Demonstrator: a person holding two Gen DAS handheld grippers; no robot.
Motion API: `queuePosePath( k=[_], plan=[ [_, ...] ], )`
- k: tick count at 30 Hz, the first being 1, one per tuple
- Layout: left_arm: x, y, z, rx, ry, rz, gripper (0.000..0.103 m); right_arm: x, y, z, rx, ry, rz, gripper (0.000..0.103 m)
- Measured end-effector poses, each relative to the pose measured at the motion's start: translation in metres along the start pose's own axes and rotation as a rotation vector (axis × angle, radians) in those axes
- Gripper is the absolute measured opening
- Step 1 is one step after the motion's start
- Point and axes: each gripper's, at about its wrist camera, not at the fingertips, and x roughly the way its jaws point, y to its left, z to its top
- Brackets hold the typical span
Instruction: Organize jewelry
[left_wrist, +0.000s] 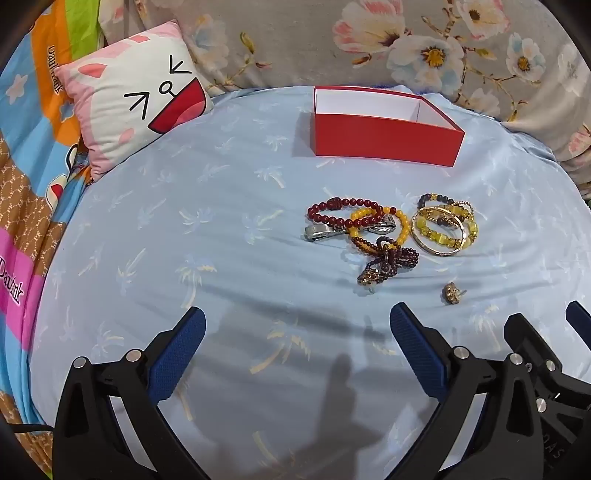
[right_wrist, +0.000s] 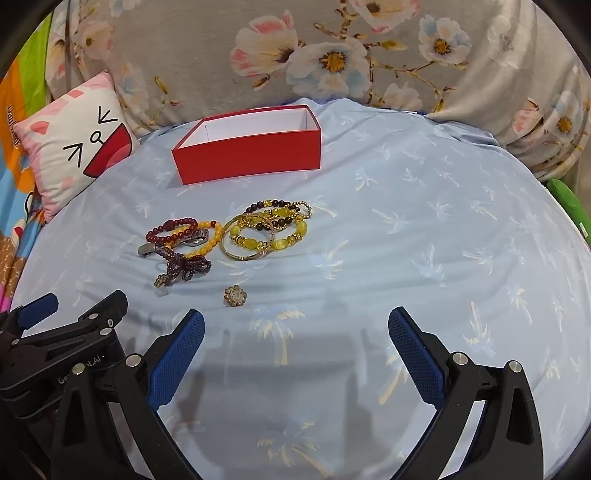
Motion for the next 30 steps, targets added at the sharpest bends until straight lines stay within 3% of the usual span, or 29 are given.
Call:
queuePosePath(
  k=[30],
  plan=[
    [-0.0026, 0.0001, 0.0028, -0.001, 0.009, 0.02, 0.096, -0.0012, 0.002, 0.005, 0.004, -0.007, -0.001, 0.096]
  ],
)
